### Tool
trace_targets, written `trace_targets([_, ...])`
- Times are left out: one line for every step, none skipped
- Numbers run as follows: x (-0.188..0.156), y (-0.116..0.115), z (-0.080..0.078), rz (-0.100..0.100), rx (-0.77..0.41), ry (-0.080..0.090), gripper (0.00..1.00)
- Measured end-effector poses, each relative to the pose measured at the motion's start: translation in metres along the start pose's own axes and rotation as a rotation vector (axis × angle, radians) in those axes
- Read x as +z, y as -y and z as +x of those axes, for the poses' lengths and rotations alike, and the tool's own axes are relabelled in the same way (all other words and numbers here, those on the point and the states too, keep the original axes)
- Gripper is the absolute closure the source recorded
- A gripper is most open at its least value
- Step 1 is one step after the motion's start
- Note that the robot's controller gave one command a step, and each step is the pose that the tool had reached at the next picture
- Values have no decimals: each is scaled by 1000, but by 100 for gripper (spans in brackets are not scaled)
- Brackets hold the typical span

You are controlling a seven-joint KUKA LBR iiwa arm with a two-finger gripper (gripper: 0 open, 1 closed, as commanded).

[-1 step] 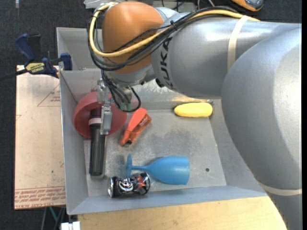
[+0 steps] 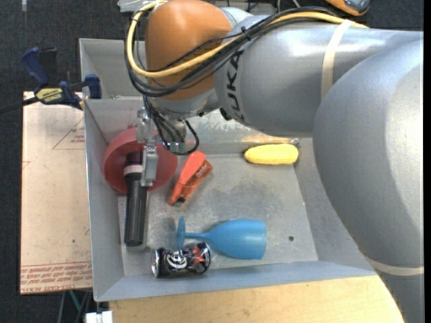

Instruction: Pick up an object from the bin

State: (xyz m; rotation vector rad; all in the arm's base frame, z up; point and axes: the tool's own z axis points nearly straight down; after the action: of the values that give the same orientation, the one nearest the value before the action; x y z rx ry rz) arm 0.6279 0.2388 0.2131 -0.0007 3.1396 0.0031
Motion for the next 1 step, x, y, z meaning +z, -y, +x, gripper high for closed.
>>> trace_targets([89, -8, 10, -5, -295, 15, 0])
